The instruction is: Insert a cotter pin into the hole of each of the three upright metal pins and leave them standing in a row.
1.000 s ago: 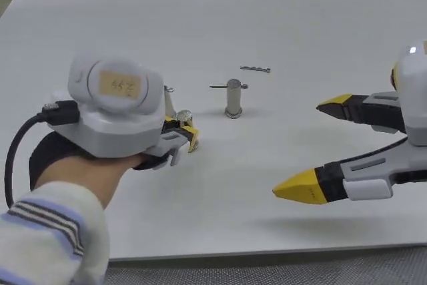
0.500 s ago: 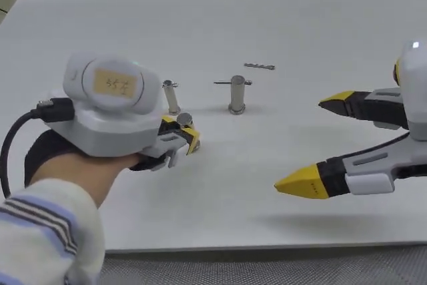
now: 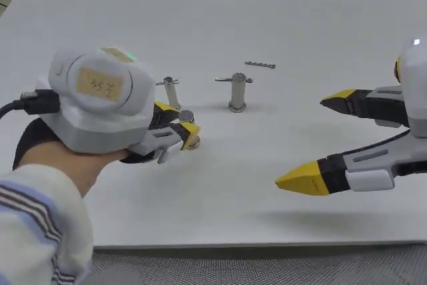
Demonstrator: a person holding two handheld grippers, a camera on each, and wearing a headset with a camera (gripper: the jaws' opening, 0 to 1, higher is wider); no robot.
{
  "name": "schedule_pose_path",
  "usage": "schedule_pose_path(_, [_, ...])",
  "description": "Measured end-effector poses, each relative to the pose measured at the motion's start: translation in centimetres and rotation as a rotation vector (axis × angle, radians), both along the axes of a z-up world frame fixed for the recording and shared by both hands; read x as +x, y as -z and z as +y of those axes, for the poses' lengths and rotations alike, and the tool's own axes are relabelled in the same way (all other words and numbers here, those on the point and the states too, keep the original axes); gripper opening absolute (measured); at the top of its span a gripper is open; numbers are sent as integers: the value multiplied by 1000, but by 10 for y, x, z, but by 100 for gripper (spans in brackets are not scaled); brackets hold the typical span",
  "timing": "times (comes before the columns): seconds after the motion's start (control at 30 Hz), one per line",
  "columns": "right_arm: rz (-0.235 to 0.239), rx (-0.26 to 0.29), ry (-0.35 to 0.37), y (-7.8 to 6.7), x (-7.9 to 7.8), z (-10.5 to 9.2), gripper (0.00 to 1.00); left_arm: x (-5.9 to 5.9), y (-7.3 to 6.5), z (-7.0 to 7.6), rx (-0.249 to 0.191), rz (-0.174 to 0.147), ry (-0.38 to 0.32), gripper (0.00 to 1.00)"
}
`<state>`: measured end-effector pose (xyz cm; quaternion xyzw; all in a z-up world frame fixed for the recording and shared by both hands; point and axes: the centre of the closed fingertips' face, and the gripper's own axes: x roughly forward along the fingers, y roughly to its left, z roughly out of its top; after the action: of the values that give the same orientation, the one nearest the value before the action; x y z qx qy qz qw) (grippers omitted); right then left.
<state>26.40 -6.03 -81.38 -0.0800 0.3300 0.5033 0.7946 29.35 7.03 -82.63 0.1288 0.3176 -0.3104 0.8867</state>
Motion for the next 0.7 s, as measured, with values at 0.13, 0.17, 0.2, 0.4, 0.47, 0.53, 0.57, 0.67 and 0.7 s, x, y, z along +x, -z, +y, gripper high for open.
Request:
schedule_pose_path(0.13, [4,-5,3,1,0,-2,99,-4,0,3,-13,-7,50,32])
schedule_pose_path(0.17, [5,-8,3,2,0,-2,99,-6,1,3,-8,-13,85,33])
schedule_pose_path(0.2, [6,-9,3,2,0,-3,99,-8,1,3,-11,-11,94,35])
schedule_pose_path(0.4, [15,-18,9,3,0,-5,98,-23,3,4,-55,2,190,54])
schedule_pose_path(0.47, [17,-18,13,2,0,-5,98,-27,4,5,-70,15,208,62])
schedule_pose_path(0.53, [18,-21,14,2,0,-6,98,-31,3,2,-109,30,222,66])
schedule_pose_path(0.57, [19,-25,13,2,0,-6,98,-34,2,-1,-147,38,226,68])
schedule_pose_path(0.67, [17,-34,10,2,0,-7,97,-36,-3,-1,-229,45,209,79])
schedule_pose_path(0.7, [16,-35,10,1,0,-7,97,-36,-3,1,-228,41,205,85])
